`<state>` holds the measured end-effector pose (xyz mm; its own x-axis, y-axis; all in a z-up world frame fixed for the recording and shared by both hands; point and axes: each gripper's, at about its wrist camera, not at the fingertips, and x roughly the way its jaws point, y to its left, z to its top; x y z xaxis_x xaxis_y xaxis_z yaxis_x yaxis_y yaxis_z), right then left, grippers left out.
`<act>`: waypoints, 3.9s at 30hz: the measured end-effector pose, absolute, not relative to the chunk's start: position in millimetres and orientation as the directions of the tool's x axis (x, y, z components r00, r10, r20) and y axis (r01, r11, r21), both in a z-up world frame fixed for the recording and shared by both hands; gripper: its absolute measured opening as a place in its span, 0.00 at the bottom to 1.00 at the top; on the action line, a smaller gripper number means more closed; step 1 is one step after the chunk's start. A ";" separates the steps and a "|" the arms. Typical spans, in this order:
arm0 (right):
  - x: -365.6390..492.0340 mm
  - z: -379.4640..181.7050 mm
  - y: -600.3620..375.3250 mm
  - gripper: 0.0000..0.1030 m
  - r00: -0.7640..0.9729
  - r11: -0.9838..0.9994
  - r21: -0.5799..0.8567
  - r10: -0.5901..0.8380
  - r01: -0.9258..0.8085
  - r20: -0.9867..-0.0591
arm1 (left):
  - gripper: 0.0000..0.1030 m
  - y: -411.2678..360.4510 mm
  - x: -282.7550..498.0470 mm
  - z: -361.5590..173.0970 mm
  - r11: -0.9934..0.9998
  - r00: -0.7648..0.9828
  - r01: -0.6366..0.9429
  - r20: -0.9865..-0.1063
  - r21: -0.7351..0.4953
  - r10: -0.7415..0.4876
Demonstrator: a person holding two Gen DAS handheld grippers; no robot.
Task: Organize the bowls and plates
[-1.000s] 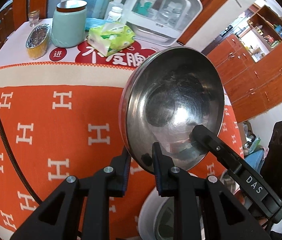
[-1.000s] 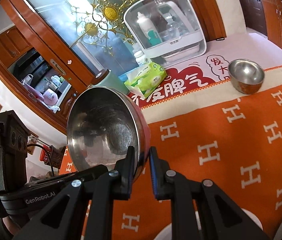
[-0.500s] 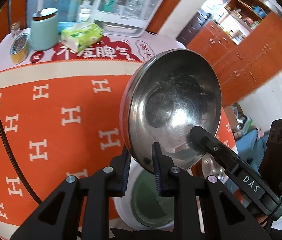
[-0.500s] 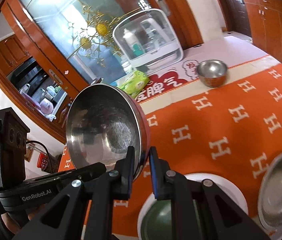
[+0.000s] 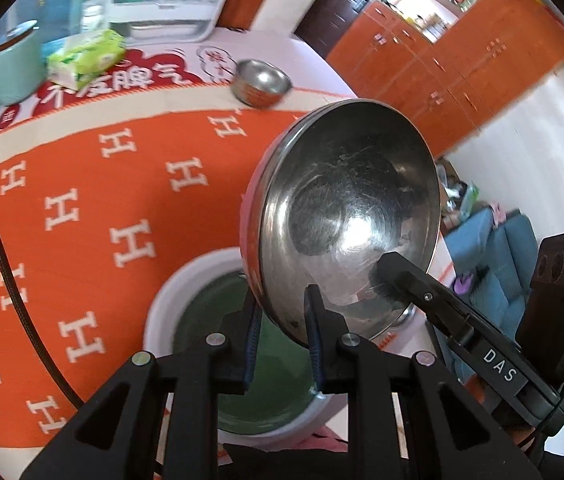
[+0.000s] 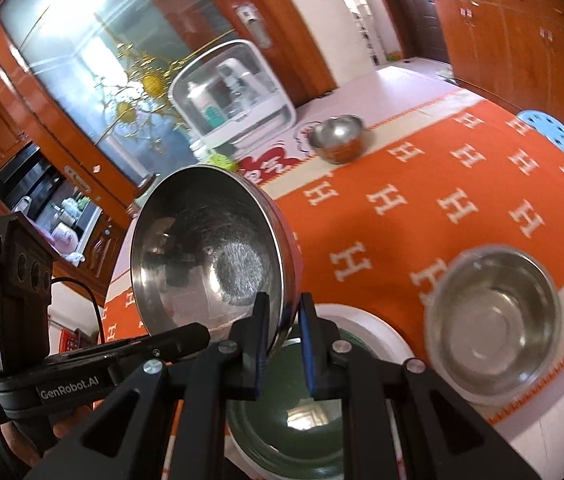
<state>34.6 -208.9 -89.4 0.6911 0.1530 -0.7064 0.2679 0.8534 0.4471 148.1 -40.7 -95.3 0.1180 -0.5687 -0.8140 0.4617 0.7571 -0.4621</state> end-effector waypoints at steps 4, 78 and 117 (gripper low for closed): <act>16.7 -94.3 -227.4 0.14 0.674 0.833 0.454 0.140 0.316 -0.725 | 0.18 -64.0 135.3 -99.8 0.743 0.071 0.483 -0.825 -0.464 -0.561; -6.4 -160.8 -414.6 0.26 0.366 0.852 0.478 0.383 0.215 -0.848 | 0.25 -229.1 74.1 -142.4 0.908 0.106 0.239 -0.920 -0.345 -0.377; 153.8 -41.5 -417.6 0.46 0.636 0.944 0.329 0.244 0.017 -0.732 | 0.61 -205.5 241.2 -2.8 0.942 0.408 0.299 -0.871 -0.155 -0.273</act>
